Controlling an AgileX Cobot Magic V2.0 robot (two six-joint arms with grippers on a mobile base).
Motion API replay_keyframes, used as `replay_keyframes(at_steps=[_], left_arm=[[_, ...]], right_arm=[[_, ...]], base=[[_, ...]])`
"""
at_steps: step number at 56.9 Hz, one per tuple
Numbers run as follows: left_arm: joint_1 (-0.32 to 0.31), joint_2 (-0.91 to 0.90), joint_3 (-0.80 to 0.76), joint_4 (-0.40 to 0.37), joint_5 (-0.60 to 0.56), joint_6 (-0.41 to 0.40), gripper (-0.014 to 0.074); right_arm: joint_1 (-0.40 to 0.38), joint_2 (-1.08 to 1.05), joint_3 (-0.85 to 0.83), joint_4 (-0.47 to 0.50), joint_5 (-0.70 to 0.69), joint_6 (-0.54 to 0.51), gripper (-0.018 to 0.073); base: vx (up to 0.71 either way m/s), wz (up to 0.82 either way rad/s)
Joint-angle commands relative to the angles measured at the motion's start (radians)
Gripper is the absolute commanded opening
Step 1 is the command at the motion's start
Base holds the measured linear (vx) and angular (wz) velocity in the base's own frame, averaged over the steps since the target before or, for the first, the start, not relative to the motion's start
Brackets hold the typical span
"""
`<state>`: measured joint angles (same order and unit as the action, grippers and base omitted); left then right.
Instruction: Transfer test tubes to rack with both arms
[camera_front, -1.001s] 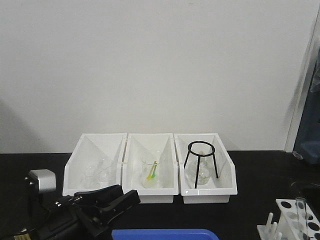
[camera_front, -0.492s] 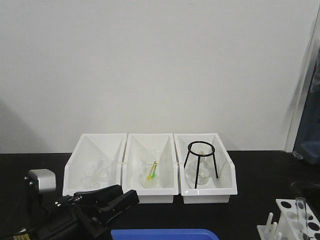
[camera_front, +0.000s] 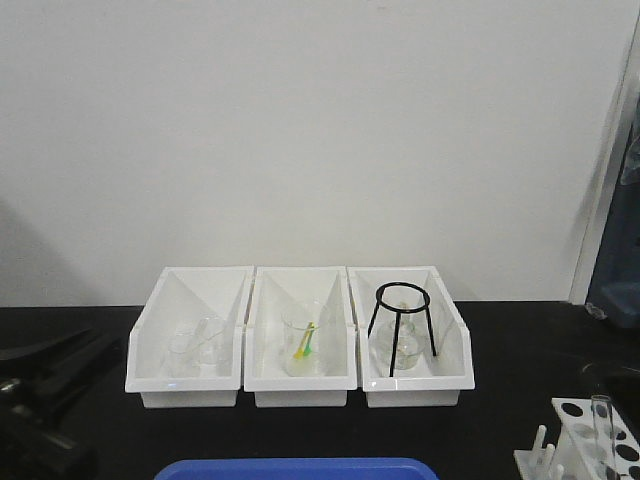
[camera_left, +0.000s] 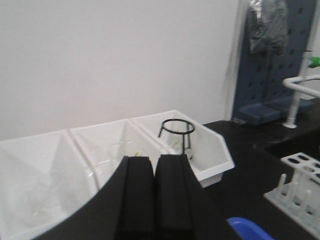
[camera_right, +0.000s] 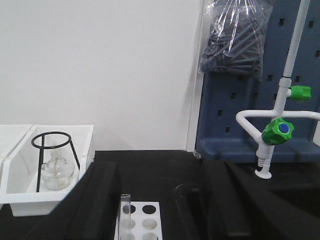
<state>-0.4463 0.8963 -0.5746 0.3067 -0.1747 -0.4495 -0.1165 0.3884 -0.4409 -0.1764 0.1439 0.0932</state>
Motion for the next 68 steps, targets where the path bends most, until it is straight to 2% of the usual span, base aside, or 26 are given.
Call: replay_keyframes(at_steps=[1, 6, 10, 14, 19, 31, 32, 46, 50, 68], left_arm=[[-0.003, -0.116, -0.031, -0.116, 0.104, 0.146, -0.0019], [-0.002, -0.205, -0.031, -0.124, 0.246, 0.322, -0.0017], [0.019, -0.266, -0.03, -0.124, 0.331, 0.401, -0.0017], [0.066, -0.322, -0.012, -0.124, 0.38, 0.406, -0.0017], [0.145, -0.397, 0.047, -0.123, 0.368, 0.389, -0.0017], [0.35, -0.603, 0.266, -0.123, 0.247, 0.376, -0.0017], [0.403, -0.697, 0.368, -0.137, 0.186, 0.36, -0.0017], [0.425, -0.914, 0.644, -0.225, 0.037, 0.34, -0.0017], [0.425, -0.928, 0.623, -0.259, 0.147, 0.342, -0.0017], [0.427, -0.915, 0.63, -0.259, 0.14, 0.343, -0.0017]], right_arm=[[-0.003, 0.006, -0.029, -0.005, -0.078, -0.002, 0.0421], [-0.003, 0.006, -0.029, -0.005, -0.078, -0.002, 0.0421], [-0.003, 0.006, -0.029, -0.005, -0.077, -0.002, 0.0421], [-0.003, 0.006, -0.029, -0.005, -0.077, -0.002, 0.0421], [-0.003, 0.006, -0.029, -0.005, -0.077, -0.002, 0.0421], [-0.003, 0.006, -0.029, -0.005, -0.077, -0.002, 0.0421], [-0.003, 0.006, -0.029, -0.005, -0.077, -0.002, 0.0421], [-0.003, 0.006, -0.029, -0.005, -0.077, -0.002, 0.0421], [-0.003, 0.006, -0.029, -0.005, -0.077, -0.002, 0.0421], [-0.003, 0.007, -0.029, -0.005, -0.078, -0.002, 0.0421]], base=[[0.0, 0.0], [0.0, 0.0], [0.0, 0.0], [0.0, 0.0], [0.0, 0.0], [0.0, 0.0], [0.0, 0.0], [0.0, 0.0], [0.0, 0.0], [0.0, 0.0]])
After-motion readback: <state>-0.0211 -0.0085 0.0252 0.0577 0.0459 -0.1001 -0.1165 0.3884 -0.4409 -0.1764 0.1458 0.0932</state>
